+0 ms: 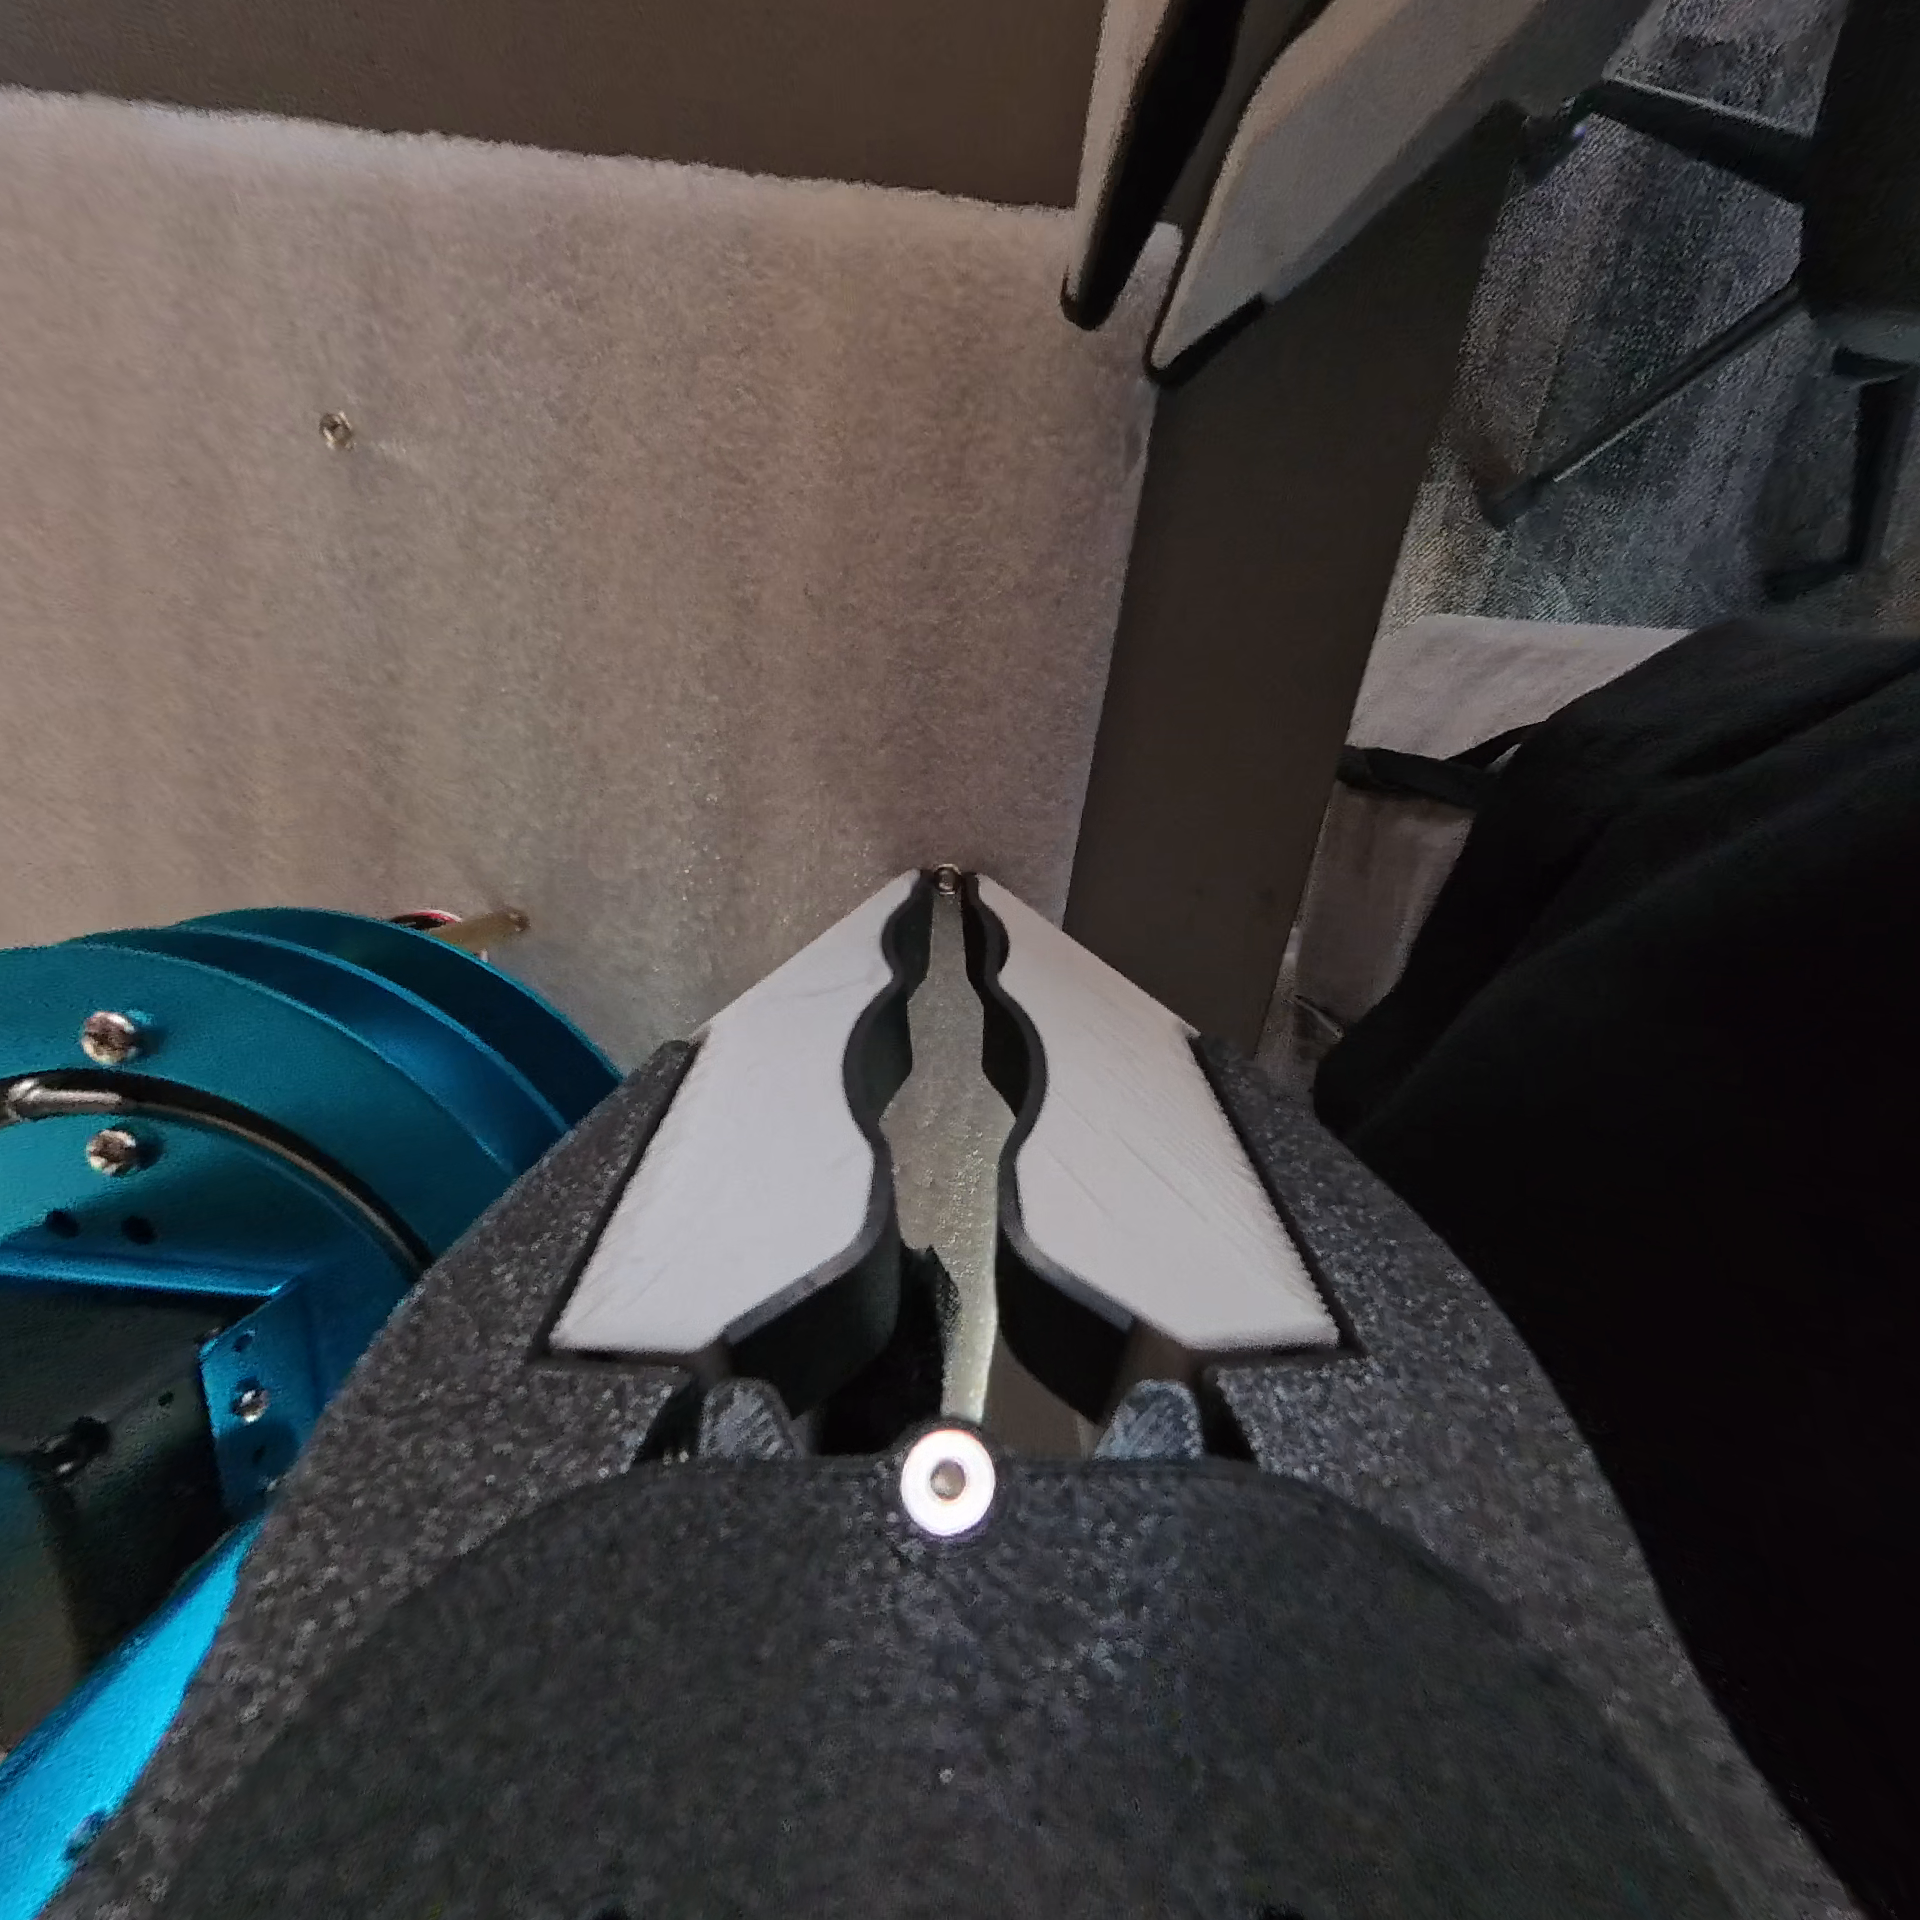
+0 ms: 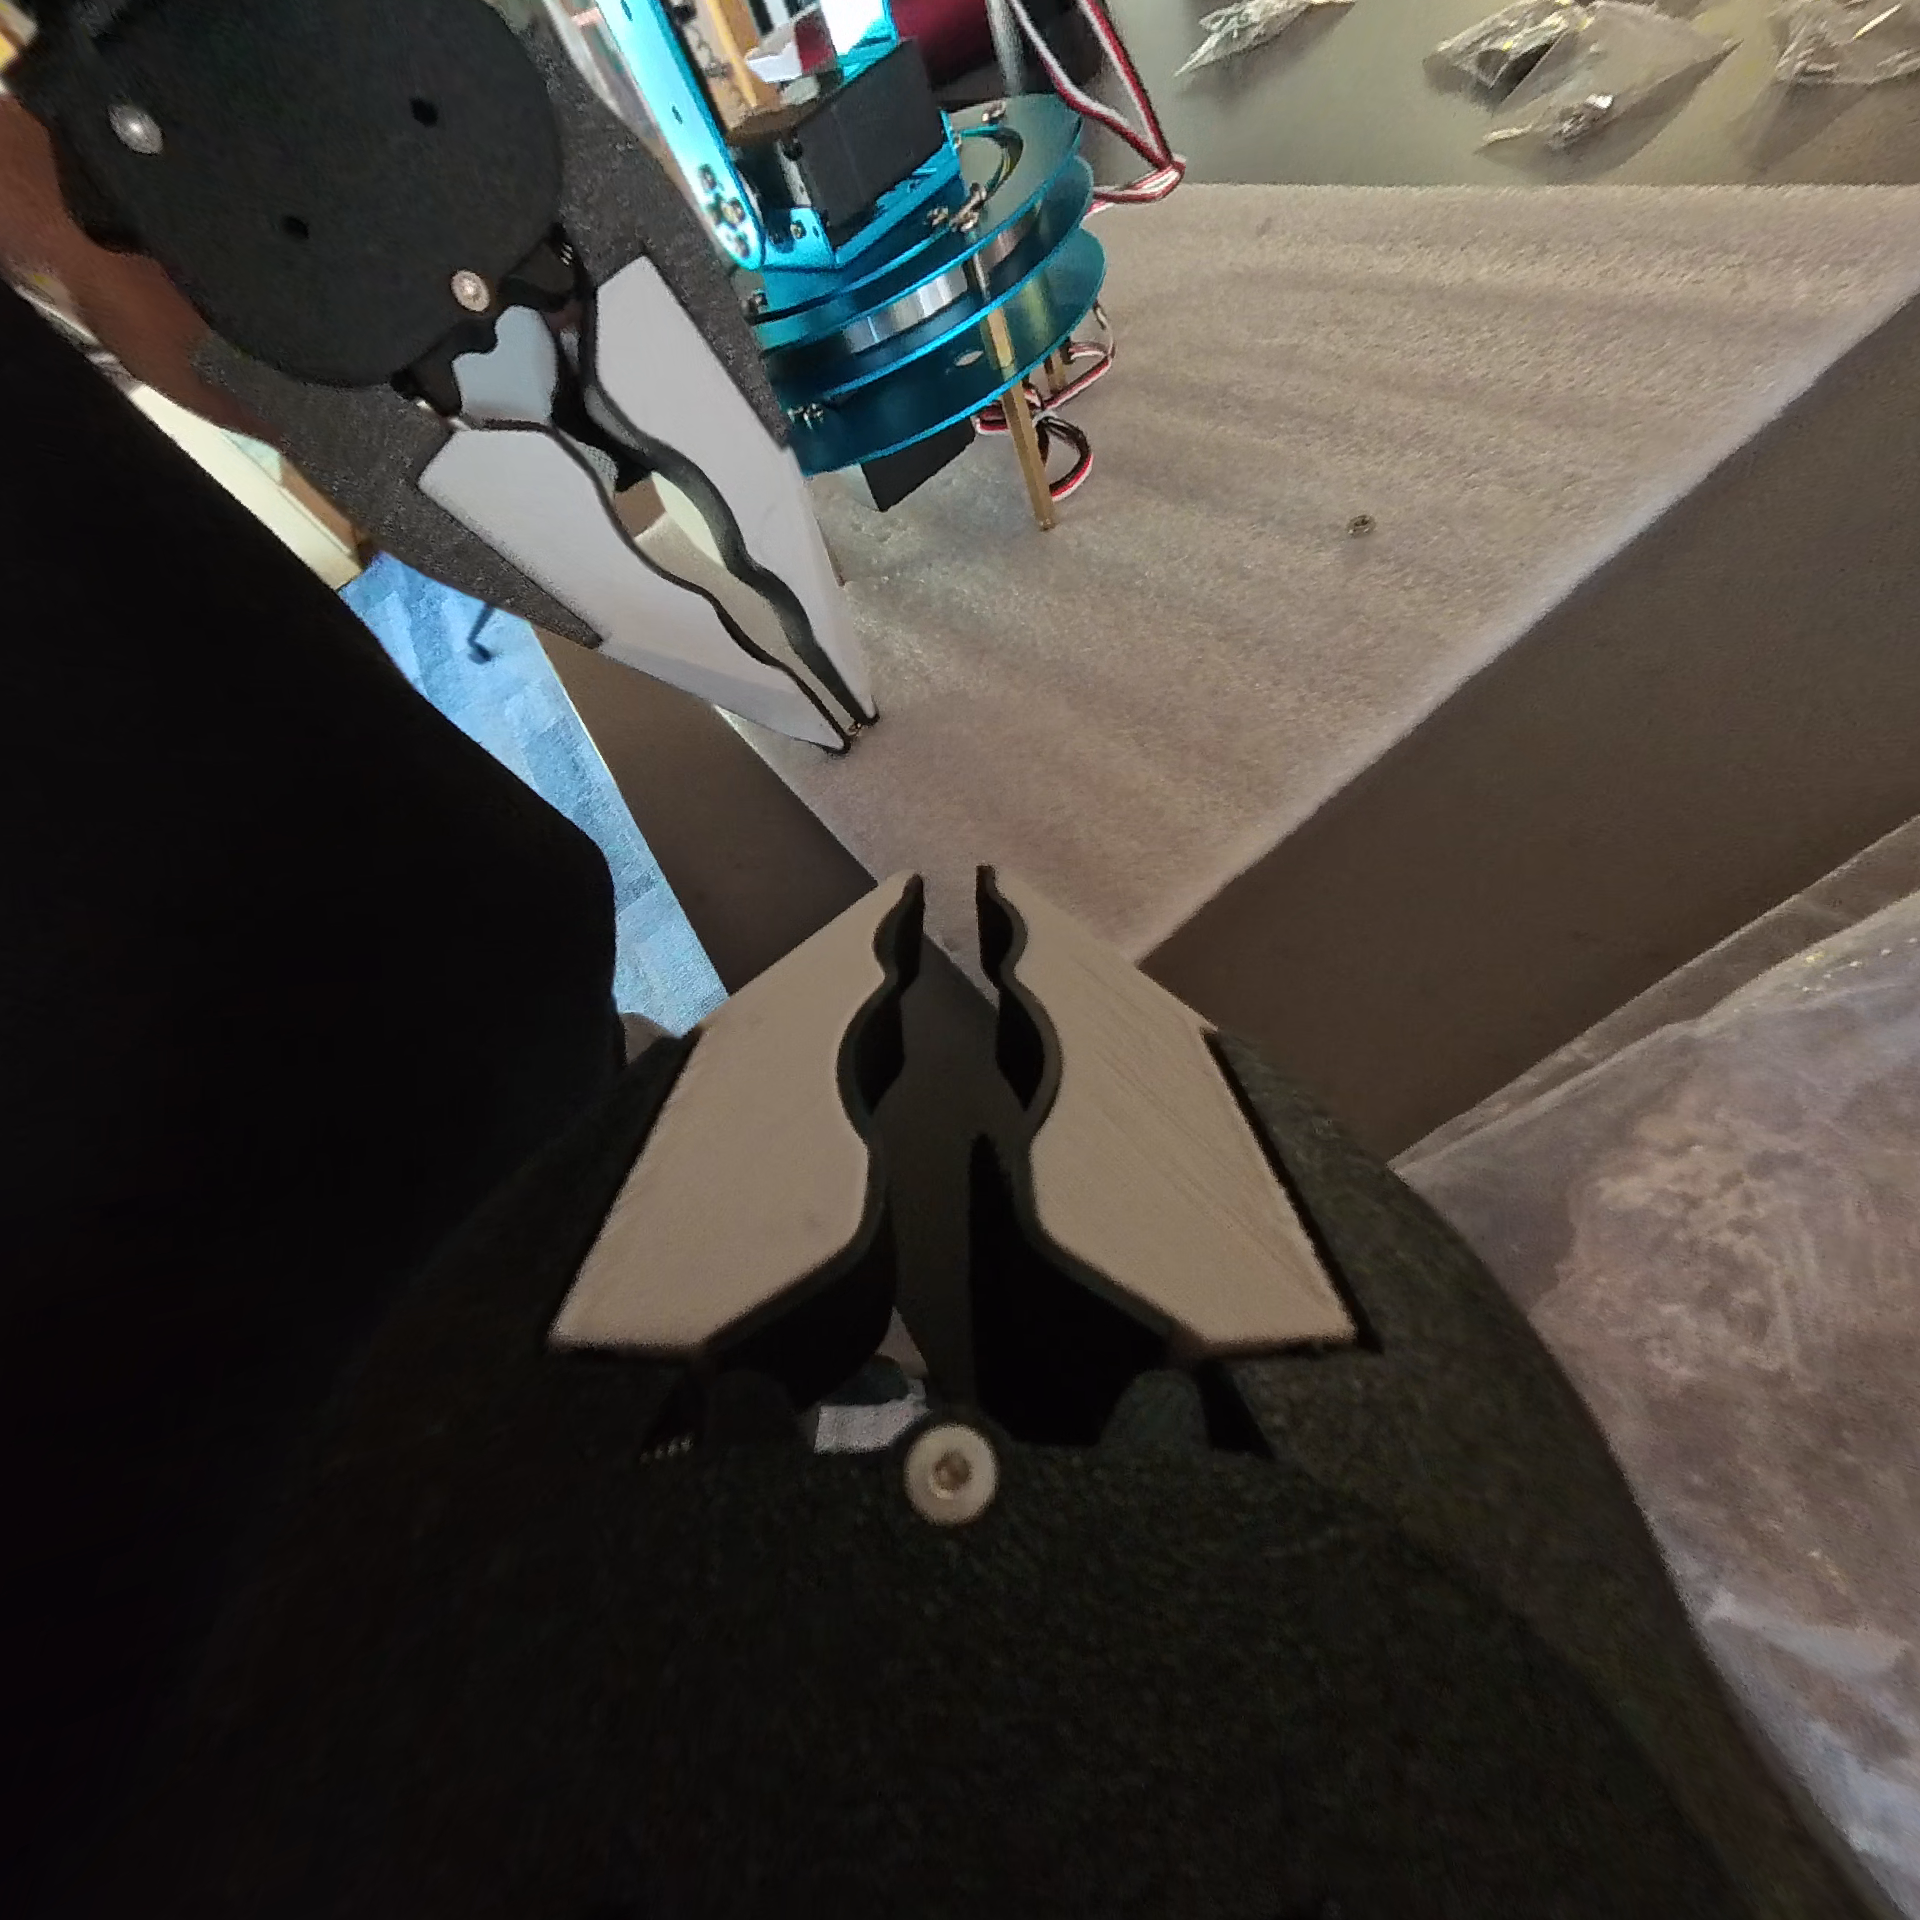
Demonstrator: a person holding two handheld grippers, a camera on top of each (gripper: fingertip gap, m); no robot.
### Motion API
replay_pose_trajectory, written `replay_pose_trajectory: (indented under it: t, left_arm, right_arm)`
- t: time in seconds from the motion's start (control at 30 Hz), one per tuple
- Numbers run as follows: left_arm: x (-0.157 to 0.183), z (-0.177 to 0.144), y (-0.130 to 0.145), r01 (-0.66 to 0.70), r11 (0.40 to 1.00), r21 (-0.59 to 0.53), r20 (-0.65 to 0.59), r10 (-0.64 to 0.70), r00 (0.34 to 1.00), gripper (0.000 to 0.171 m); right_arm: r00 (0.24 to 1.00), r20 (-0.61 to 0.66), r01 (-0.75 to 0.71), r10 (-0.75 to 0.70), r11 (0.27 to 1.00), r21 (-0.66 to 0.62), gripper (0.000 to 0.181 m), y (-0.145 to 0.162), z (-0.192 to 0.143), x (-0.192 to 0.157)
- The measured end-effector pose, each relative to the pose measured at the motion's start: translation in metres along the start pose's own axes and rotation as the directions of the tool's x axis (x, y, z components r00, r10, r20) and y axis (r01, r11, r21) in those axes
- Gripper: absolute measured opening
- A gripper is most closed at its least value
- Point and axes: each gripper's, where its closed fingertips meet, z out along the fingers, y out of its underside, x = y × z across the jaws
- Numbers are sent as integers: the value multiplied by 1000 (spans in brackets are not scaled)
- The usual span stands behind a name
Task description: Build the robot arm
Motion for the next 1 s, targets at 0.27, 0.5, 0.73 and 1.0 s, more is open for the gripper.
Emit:
replay_pose_trajectory:
  t: [0.27,0.5,0.73,1.0]
  left_arm:
    - [0,-8,-4,22,988,150,12,-24,1000,5]
    - [-2,-70,-35,127,792,597,-37,-130,991,5]
    - [-31,-165,-31,278,422,863,-170,-274,947,5]
    - [-55,-242,-32,287,253,924,-222,-259,940,4]
  right_arm:
    - [999,33,-1,3,999,-50,9,-1,2,-11]
    - [998,60,-35,30,996,87,9,-45,14,-29]
    - [984,-27,176,-174,967,186,10,-122,3,-48]
    - [922,-5,373,-387,883,285,10,-232,-8,-82]
